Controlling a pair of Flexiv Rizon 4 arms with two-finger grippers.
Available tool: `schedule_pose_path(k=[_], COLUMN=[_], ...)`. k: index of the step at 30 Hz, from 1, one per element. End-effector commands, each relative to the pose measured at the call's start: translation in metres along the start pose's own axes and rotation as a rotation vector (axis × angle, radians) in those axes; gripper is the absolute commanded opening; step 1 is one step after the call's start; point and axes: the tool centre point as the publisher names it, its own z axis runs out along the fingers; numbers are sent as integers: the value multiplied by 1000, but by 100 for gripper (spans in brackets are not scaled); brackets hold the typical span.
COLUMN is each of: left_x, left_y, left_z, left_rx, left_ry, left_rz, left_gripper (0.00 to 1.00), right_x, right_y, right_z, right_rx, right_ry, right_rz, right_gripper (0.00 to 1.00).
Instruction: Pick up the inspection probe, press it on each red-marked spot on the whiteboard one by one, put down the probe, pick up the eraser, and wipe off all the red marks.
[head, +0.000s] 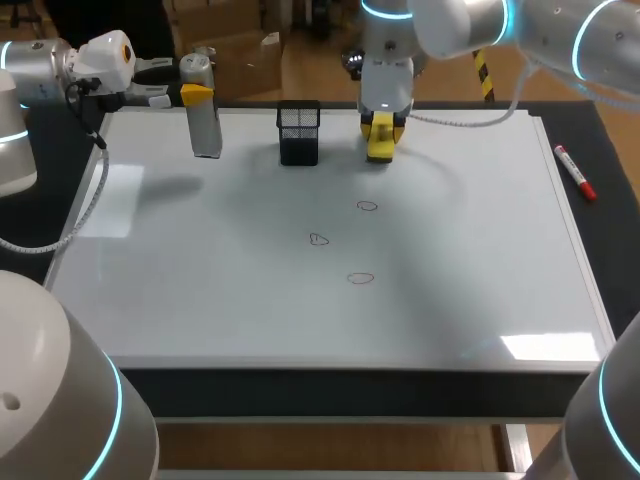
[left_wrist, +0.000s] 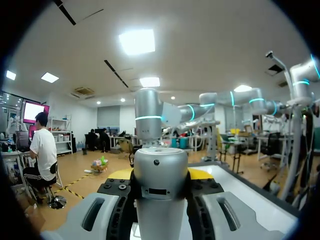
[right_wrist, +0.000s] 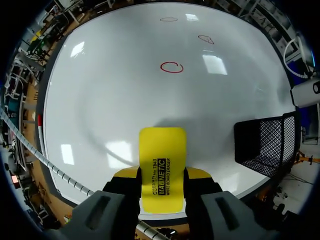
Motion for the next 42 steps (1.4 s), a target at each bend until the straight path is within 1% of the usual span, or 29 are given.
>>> schedule_pose_path(k=[1,3,8,15,20,21,22,32,42], left_x=[0,0,0,0,0,0,0,0,0], left_y=[-1,-1,-1,-1,-1,-1,-1,-1,-1], left_z=[0,0,0,0,0,0,0,0,0], left_rx=[-1,-1,-1,-1,-1,-1,-1,-1,-1], left_ry=[0,0,0,0,0,0,0,0,0], left_rz=[0,0,0,0,0,0,0,0,0], left_gripper=[0,0,0,0,0,0,0,0,0], right_x=[19,28,53,93,117,112,115,157,184], right_y=[15,19,31,57,71,79,82,104,118], right_z=[-21,-24,-29,-28,-31,-33,-34,-31,-26], right_rx=[33,33,36,44,46,45,46,34,16], right_ry=[6,13,0,-16,-10,-10,-10,-33,-39], right_rz=[14,38,85,185,233,243,254,336,401], right_gripper=[0,0,0,0,0,0,0,0,0])
